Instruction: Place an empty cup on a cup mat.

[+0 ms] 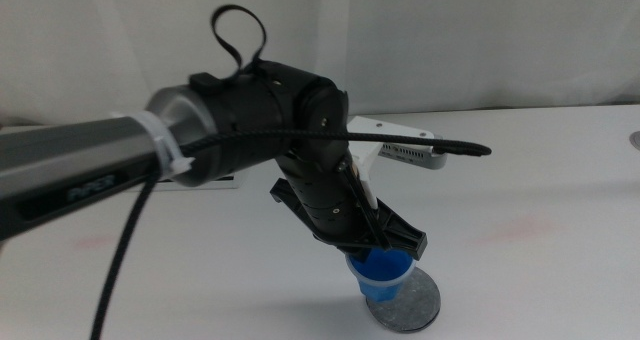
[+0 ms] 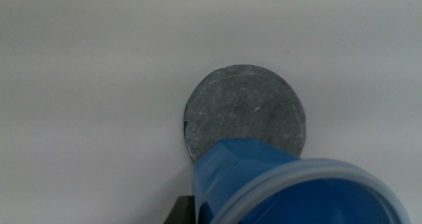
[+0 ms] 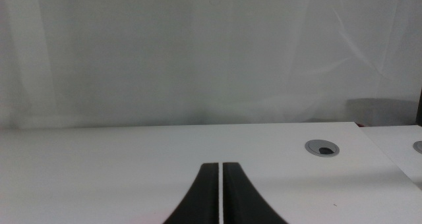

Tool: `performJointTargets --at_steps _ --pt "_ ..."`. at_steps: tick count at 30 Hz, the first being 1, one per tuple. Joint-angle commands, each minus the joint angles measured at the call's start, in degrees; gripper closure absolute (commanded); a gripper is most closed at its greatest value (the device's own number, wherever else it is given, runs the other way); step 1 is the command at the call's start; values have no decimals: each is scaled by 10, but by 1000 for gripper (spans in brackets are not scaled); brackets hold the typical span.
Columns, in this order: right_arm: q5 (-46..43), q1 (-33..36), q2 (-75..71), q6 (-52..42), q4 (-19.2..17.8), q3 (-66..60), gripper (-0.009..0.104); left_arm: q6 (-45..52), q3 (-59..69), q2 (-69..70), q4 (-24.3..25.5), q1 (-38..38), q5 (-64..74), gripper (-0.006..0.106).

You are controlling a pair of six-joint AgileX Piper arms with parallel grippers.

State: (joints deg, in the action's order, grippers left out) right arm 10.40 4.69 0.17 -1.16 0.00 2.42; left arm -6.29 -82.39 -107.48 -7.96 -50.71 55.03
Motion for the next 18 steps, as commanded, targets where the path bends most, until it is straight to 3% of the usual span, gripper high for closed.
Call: performJointTargets --at_steps 1,18 --pt "0 0 -18 -2 0 -3 98 -9 -15 -18 8 -2 5 103" --pt "-1 0 -18 -2 0 -3 98 -17 -66 -78 1 -25 -10 103"
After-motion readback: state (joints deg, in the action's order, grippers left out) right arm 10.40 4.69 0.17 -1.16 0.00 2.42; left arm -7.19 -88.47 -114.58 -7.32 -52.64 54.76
